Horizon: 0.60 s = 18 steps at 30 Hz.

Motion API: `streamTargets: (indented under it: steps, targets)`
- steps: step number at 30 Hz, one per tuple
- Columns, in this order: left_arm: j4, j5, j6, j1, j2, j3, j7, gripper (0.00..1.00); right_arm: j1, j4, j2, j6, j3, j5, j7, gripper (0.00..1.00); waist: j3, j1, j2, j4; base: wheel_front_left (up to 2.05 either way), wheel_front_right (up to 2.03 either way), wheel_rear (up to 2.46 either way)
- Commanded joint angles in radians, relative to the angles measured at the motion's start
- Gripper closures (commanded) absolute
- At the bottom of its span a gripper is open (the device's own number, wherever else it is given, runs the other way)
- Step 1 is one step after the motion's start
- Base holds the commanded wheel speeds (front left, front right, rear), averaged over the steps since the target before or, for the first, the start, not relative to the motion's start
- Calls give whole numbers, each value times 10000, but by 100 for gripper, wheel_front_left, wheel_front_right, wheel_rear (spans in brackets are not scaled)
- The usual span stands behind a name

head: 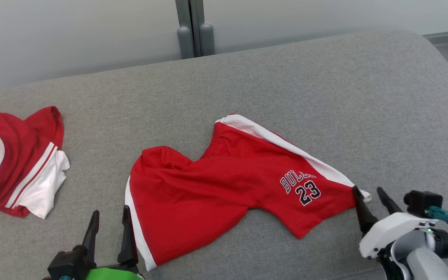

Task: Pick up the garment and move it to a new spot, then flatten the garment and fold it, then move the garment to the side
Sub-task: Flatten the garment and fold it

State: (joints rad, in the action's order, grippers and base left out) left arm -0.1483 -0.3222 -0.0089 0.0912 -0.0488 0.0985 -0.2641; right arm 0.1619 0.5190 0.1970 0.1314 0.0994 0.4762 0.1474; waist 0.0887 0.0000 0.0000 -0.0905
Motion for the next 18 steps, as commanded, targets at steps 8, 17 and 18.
streamTargets:
  steps: [8, 17, 18]
  targets:
    - [-50, -81, 12, -162, -30, 141, -5, 0, 696, 1179, -302, -14, -380, -583, -1561, 0, 9, 0, 0, 200, 0, 0, 0]
    - [-32, -127, 7, -204, -29, 94, -5, 0, 759, 987, 2, -14, -337, -435, -1922, 100, 49, 0, 0, 342, 0, 0, 0]
    - [-23, -133, 11, -206, -30, 87, -5, 0, 691, 913, 137, -14, -322, -400, -1913, 100, 57, 0, 0, 345, 0, 0, 0]
